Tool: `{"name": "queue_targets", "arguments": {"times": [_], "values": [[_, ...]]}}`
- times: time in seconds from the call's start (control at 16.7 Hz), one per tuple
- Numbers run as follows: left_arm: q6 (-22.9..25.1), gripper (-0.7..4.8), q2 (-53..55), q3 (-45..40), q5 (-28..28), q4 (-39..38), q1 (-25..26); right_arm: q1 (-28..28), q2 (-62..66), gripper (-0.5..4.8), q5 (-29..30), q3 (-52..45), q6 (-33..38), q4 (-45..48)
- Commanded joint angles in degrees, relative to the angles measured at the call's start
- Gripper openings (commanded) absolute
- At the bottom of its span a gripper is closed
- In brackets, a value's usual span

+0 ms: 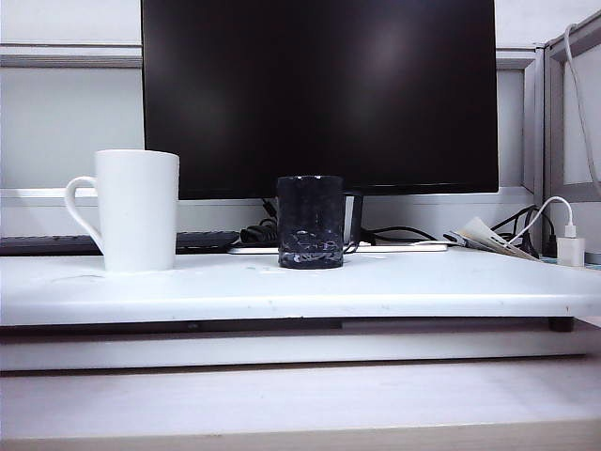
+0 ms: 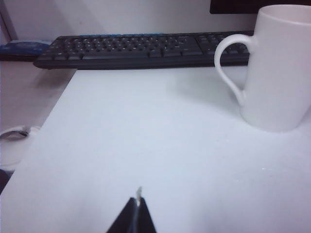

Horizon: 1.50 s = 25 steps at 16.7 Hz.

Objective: Carefully pick up the black cup and pour some water from the black cup into the white cup.

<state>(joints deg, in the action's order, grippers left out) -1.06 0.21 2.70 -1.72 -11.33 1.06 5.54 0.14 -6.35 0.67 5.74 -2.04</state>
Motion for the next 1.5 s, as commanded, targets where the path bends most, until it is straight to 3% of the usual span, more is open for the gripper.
{"name": "queue_targets", "arguments": {"times": [0.06, 0.24, 0.54, 0.6, 0.66, 0.72, 0.84, 0.9, 1.02, 1.2, 1.26, 1.32, 1.38, 1.44, 1.5], "values": [[0.2, -0.05, 0.0, 0.1, 0.0, 0.7, 0.1, 0.0, 0.0, 0.00, 0.3, -0.4, 0.2, 1.0], [0.2, -0.05, 0.0, 0.0, 0.0, 0.7, 0.1, 0.0, 0.0, -0.01, 6.5, -0.4, 4.1, 1.0], [0.2, -0.05, 0.0, 0.0, 0.6, 1.2, 0.1, -0.1, 0.0, -0.01, 6.3, -0.4, 0.3, 3.5], [-0.9, -0.04, 0.0, 0.2, 0.6, 3.3, 0.1, 0.0, 0.0, -0.01, 6.5, -0.2, 0.4, 8.0], [-5.4, 0.13, 0.0, 0.9, 0.7, 7.3, 0.1, 0.0, 0.0, -0.01, 6.6, 1.2, 2.1, 12.9], [-7.6, 0.68, 0.0, 3.7, 0.9, 11.8, 0.1, -0.1, 0.0, -0.01, 6.5, 6.6, 3.9, 15.4], [-7.5, 0.86, 0.0, 7.9, 2.3, 15.8, 0.1, -0.1, 2.3, 0.00, 6.5, 15.7, 3.2, 13.5], [-7.6, 0.87, 0.0, 10.5, 4.1, 16.6, 0.1, -0.1, 6.0, 0.24, 6.6, 20.9, 3.2, 13.4], [-8.9, 1.10, 0.2, 14.3, 9.1, 16.7, 0.1, -0.1, 14.6, 1.90, 7.0, 29.3, 3.2, 14.4], [-16.5, 3.34, 5.3, 17.2, 16.0, 16.5, 0.0, 0.0, 28.7, 2.69, 13.1, 38.9, 3.2, 16.2], [-17.7, 4.25, 8.7, 17.3, 20.3, 17.0, 0.0, 0.0, 33.7, 2.75, 16.5, 41.5, 3.2, 16.2], [-18.1, 4.79, 12.2, 17.4, 25.6, 17.0, 0.0, 0.0, 38.6, 2.87, 19.5, 43.2, 2.2, 15.9], [-18.2, 4.79, 15.7, 17.4, 30.6, 17.1, -0.1, 0.0, 43.4, 3.73, 22.5, 44.1, -2.9, 15.5], [-19.0, 4.79, 18.4, 17.4, 33.4, 17.3, -0.5, 0.0, 46.6, 4.20, 23.1, 44.5, -4.6, 15.0], [-18.9, 4.79, 20.5, 17.4, 34.0, 17.7, -1.1, 0.1, 49.3, 4.36, 23.5, 44.7, -4.6, 14.2]]}}
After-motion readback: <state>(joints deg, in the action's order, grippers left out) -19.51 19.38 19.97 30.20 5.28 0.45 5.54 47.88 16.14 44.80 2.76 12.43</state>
